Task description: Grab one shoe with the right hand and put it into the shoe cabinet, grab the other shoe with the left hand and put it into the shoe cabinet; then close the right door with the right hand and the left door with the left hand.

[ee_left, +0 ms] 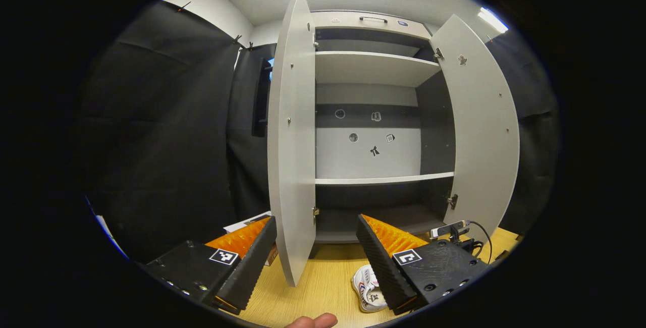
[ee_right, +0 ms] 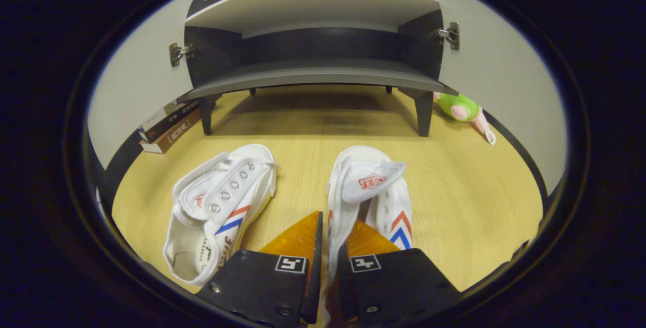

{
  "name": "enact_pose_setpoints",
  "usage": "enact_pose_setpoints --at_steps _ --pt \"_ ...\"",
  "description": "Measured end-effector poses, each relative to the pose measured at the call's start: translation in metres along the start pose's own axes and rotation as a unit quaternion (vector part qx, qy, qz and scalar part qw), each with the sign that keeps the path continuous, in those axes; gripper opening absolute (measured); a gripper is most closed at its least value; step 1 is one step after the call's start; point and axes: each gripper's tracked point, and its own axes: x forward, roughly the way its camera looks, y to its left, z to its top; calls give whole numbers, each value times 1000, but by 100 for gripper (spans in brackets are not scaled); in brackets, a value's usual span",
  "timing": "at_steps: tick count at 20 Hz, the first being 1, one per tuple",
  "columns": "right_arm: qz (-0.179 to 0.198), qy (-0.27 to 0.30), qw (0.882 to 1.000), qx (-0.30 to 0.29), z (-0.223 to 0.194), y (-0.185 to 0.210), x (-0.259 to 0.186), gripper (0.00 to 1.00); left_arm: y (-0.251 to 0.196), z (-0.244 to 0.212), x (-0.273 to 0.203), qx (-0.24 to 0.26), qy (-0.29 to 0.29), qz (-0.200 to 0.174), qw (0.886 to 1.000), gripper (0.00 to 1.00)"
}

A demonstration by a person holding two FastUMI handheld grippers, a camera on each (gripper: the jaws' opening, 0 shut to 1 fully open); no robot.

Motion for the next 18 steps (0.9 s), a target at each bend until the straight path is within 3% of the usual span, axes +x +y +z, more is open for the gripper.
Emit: enact_pose_setpoints --at_steps 1,3,5,9,15,18 --pt "1 -5 1000 5 2 2 4 18 1 -2 0 1 3 1 1000 95" --pt "1 -19 1000 13 8 -1 8 18 1 -5 -1 3 11 2 1000 95" --pt "-3 -26 999 23 9 -3 9 9 1 -6 -3 4 16 1 1000 95" --pt "-10 -59 998 -7 21 -7 -2 5 -1 -8 -5 -1 22 -6 1000 95" --pt "13 -154 985 -82 84 1 -82 4 -10 -6 -6 -12 19 -29 999 95" --pt "27 -189 978 -89 125 8 -130 4 -18 1 -4 -24 3 -46 999 95"
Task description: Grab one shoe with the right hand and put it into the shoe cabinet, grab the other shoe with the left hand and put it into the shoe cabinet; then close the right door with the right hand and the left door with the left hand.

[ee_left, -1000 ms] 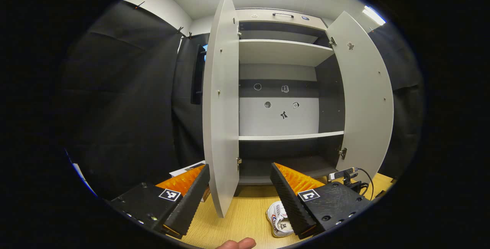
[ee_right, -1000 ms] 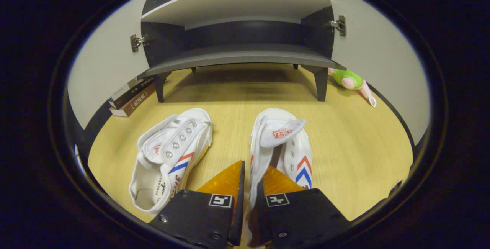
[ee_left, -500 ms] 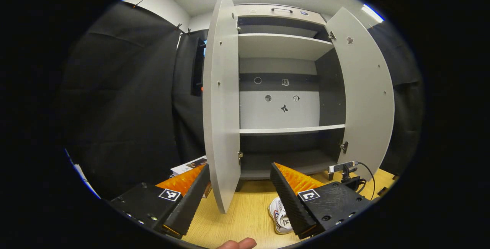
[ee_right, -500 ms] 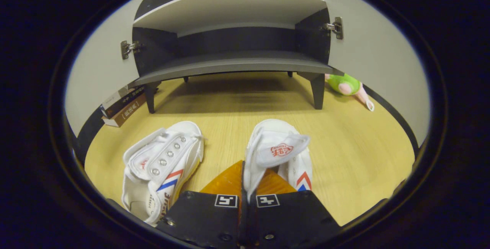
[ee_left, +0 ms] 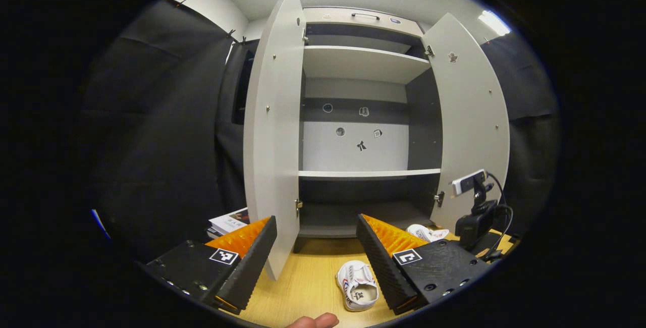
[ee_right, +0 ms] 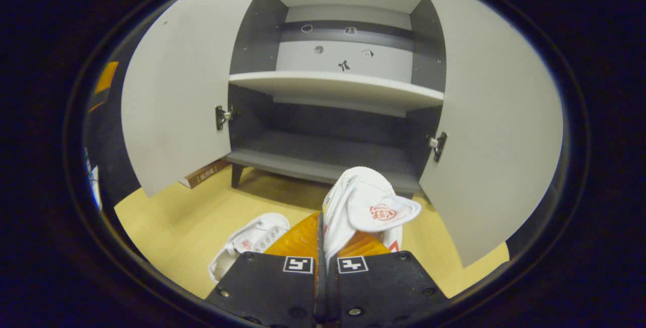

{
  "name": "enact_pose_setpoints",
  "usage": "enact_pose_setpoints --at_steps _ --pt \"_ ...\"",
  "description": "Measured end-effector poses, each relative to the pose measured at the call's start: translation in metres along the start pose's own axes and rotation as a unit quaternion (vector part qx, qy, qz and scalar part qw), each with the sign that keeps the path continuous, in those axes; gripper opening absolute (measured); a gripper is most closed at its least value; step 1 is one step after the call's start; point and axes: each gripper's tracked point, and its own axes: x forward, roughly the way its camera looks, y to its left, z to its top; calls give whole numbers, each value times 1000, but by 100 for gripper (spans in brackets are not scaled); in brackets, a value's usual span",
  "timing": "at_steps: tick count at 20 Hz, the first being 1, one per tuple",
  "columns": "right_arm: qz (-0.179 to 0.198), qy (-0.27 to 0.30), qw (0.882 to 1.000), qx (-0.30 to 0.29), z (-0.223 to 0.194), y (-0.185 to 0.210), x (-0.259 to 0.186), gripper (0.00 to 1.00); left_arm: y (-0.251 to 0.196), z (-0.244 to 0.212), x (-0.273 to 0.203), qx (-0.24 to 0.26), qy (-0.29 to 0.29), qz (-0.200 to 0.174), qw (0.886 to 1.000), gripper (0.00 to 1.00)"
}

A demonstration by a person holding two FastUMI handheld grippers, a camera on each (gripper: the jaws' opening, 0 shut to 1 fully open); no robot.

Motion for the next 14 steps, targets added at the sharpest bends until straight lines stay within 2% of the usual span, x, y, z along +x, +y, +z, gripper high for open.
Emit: enact_pose_setpoints --at_steps 4,6,11,14 --pt "12 -43 999 -2 78 -6 -24 5 -15 5 -2 -2 -9 -17 1000 95" --pt "13 -54 998 0 117 -14 -23 4 -25 8 -6 3 -12 -22 1000 95" --pt "-12 -81 997 -14 209 -47 17 4 -28 12 -11 6 -18 -25 1000 95" --pt "-18 -66 997 -22 247 -57 56 4 -24 11 -11 3 -15 -22 1000 95"
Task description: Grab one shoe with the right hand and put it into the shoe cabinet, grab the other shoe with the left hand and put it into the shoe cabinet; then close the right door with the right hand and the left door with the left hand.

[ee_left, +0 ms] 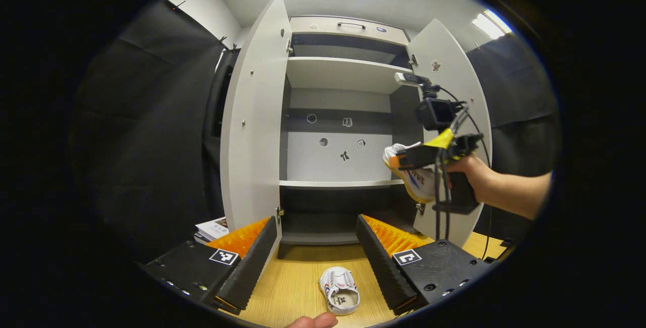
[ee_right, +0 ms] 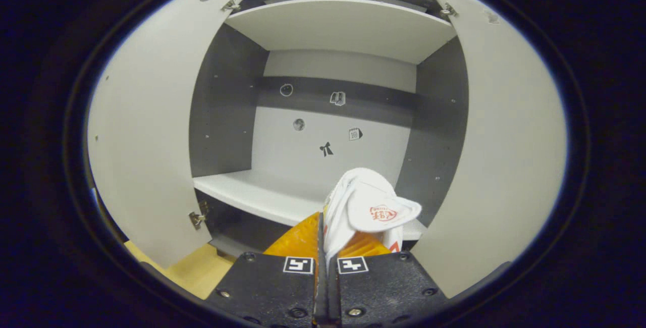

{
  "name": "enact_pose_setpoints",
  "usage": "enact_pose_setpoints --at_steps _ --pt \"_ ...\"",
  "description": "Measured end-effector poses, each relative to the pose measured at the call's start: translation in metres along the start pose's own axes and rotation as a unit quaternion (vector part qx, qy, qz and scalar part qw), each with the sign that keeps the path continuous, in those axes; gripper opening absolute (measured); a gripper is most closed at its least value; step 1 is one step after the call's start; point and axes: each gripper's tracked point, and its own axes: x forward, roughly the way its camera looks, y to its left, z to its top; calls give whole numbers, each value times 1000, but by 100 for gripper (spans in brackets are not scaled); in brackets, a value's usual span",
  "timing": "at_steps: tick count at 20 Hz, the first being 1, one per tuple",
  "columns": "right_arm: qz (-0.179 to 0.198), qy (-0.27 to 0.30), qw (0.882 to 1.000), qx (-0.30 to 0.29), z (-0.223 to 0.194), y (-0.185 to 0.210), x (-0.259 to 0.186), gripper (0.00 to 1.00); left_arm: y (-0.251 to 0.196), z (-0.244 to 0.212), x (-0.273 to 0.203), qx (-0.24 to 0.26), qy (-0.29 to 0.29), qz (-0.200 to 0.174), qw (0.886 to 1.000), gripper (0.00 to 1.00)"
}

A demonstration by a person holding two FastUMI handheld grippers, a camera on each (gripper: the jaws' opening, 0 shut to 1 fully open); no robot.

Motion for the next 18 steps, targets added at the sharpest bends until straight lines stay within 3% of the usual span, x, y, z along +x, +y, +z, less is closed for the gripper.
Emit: enact_pose_setpoints --at_steps 6,9,18 --pt "0 91 996 18 2 -7 83 4 11 -4 -3 -14 4 14 1000 95" --pt "-6 134 991 -18 3 -1 97 5 21 -7 -1 -17 7 26 999 95" --pt "-29 201 979 -24 -1 -10 142 5 43 -10 8 -20 7 49 999 95"
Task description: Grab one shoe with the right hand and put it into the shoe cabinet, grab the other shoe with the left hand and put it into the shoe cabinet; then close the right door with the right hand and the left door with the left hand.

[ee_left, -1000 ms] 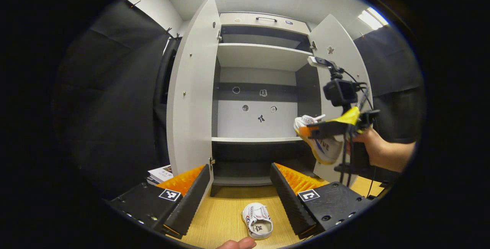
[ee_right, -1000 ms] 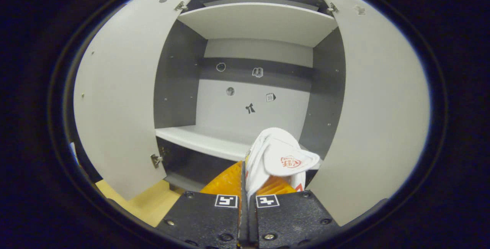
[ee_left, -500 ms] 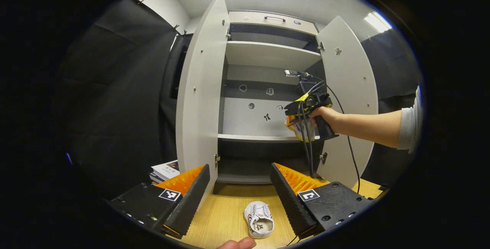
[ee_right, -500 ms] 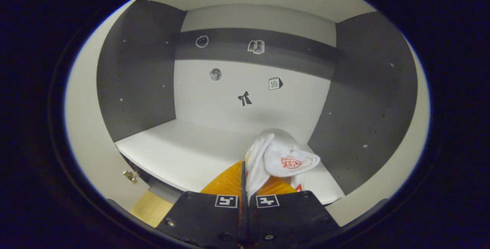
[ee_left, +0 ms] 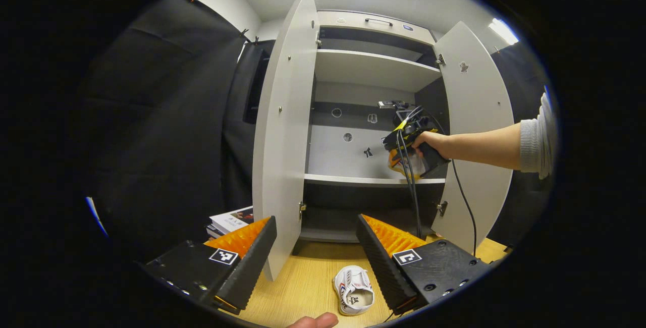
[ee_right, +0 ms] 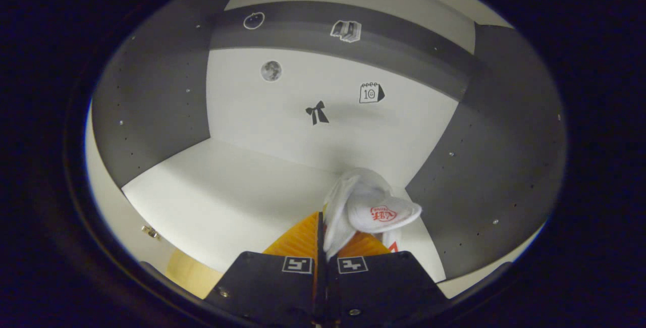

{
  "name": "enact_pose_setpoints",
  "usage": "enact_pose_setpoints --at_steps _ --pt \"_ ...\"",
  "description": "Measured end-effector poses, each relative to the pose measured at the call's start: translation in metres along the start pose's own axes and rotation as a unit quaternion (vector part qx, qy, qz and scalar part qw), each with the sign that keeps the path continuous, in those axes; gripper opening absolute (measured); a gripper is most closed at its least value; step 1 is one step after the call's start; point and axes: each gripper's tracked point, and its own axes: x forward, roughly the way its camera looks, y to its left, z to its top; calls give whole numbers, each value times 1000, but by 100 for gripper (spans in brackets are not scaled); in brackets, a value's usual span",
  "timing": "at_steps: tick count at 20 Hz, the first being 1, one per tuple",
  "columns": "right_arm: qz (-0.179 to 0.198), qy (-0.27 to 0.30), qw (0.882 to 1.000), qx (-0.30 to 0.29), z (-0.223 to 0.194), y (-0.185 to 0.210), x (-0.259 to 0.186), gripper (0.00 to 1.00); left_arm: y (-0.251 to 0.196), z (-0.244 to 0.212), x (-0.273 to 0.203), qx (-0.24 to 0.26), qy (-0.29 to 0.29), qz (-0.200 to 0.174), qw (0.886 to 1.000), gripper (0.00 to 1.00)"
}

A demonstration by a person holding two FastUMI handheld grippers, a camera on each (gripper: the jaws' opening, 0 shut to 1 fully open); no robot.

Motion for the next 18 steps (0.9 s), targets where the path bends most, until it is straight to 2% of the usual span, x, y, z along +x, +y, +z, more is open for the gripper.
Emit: enact_pose_setpoints --at_steps 3,4,5,6,7,8,9,10,11,12,13,14,16,17,18 --pt "-4 16 1000 4 -5 -1 7 10 0 -4 2 3 1 -2 1000 95" --pt "-4 16 1000 5 -5 -1 7 15 0 -5 3 3 4 -2 1000 95" --pt "-8 14 1000 4 -3 -2 5 26 -1 -6 3 3 5 -2 1000 95" --pt "-10 16 1000 1 -4 -3 -1 22 -1 -6 4 2 5 -2 1000 95" --pt "-4 13 1000 1 -4 -2 -7 30 -1 -6 5 2 5 -3 1000 95" --pt "1 3 1000 3 1 -2 -17 32 -2 -6 6 2 4 -4 1000 95" --pt "-3 -14 1000 1 7 -5 -29 34 -2 -6 6 2 2 -5 1000 95" --pt "-12 -40 999 -6 17 -11 -44 28 -4 -6 7 2 2 -7 1000 95" --pt "-19 -65 998 -15 24 -16 -62 35 -7 -7 7 2 2 -10 1000 95" --pt "-21 -88 996 -23 30 -20 -82 31 -10 -7 8 1 3 -13 1000 95" --pt "-17 -113 993 -26 34 -20 -103 38 -12 -8 8 0 2 -16 1000 95" --pt "-12 -141 990 -19 36 -22 -126 32 -15 -9 9 1 2 -19 1000 95" --pt "5 -193 981 8 32 -20 -172 33 -18 -13 8 3 5 -23 1000 95" --pt "14 -221 975 23 25 -20 -197 41 -21 -14 8 4 5 -24 1000 95" --pt "24 -251 967 37 12 -18 -220 43 -22 -16 6 4 7 -26 1000 95"
